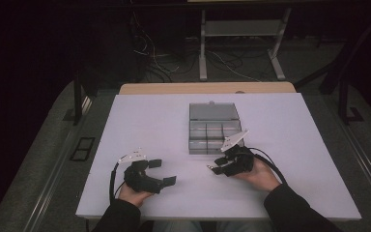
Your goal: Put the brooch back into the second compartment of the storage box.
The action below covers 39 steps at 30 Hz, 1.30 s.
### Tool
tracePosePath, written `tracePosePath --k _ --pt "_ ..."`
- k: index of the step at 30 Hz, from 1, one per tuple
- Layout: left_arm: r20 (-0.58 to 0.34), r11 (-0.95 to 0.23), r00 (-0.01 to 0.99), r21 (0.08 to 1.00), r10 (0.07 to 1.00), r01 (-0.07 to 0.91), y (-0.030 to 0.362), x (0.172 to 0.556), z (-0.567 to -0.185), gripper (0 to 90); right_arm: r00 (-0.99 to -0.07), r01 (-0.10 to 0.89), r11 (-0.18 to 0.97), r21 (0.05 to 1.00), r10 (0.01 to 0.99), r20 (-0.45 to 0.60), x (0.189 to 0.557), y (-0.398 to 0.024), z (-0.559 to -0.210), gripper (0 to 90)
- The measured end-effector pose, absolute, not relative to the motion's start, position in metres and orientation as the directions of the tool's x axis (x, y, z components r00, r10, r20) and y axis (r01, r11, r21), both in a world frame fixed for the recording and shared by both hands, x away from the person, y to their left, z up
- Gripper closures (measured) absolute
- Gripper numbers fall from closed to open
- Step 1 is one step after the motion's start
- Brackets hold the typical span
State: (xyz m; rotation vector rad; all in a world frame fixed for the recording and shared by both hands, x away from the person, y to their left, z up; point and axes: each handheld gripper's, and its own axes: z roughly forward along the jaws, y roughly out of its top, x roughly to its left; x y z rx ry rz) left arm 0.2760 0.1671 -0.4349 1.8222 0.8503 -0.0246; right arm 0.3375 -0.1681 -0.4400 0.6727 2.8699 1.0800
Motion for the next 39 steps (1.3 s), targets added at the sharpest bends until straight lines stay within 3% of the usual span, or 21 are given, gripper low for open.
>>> tracePosePath --k 12,22,28,39 --pt "-0.401 -0.17 0.742 0.81 0.538 0.561 0.169 0.278 -0.436 0.0 -0.908 0.389 0.684 0.617 0.398 0.131 0.338 -0.17 -0.442 67.7" --pt "-0.406 -0.162 0.742 0.812 0.534 0.561 0.17 0.278 -0.436 0.0 -0.914 0.35 0.709 0.613 0.402 0.056 0.334 -0.169 -0.442 79.9" --pt "-0.409 -0.163 0.742 0.81 0.531 0.563 0.17 0.278 -0.436 0.0 -0.88 0.45 0.647 0.615 0.44 0.18 0.341 -0.176 -0.443 82.0" --pt "-0.41 -0.163 0.743 0.811 0.529 0.563 0.17 0.278 -0.436 0.0 -0.874 0.47 0.633 0.615 0.43 0.224 0.341 -0.178 -0.439 83.1"
